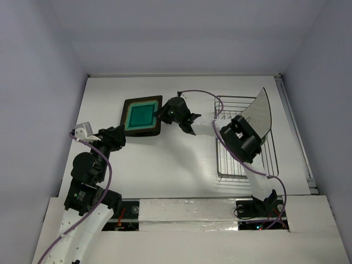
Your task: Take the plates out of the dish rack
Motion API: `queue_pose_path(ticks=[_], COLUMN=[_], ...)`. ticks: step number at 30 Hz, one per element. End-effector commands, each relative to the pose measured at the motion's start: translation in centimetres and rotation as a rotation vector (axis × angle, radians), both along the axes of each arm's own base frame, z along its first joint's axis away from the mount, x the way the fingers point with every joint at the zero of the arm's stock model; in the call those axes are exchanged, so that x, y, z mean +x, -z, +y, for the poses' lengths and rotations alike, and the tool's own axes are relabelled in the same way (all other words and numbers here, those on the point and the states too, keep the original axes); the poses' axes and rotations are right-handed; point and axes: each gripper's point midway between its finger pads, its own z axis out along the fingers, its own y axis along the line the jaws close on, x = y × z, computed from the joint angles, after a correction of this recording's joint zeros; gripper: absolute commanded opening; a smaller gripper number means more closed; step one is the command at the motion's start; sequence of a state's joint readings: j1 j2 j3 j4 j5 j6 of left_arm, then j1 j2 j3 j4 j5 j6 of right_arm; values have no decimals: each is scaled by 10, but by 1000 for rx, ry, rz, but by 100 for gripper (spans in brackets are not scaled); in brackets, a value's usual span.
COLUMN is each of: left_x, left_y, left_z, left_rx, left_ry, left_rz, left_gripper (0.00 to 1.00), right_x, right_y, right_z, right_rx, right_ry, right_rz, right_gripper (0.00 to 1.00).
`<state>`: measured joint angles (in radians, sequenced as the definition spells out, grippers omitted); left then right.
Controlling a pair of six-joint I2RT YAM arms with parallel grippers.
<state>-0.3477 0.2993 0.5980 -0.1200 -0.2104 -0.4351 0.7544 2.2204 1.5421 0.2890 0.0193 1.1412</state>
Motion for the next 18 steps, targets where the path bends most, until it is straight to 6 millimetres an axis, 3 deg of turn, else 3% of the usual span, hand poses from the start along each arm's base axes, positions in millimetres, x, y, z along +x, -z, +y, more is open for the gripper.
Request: queue_pose_path(ticks=[1,4,10,18], left_x=[1,1,0,-3], left_y=[-11,-11,-12,-16], left_z=[-2,-2,-2,-1], left_rx=[-8,-7,-10,-16], left_ry=[8,8,8,8], left_rz=[-37,-39,-45,-59], left_gripper=[47,47,47,47], right_x=[12,12,7,-1], right_y=[-125,-107,-70,-32], right_z=[23,22,13,-12], right_rx=[302,244,-30,-309], right_ry=[-2,-5,-55,-92], right_rz=[-208,-173,-118,-45], right_gripper=[13,35,64,87])
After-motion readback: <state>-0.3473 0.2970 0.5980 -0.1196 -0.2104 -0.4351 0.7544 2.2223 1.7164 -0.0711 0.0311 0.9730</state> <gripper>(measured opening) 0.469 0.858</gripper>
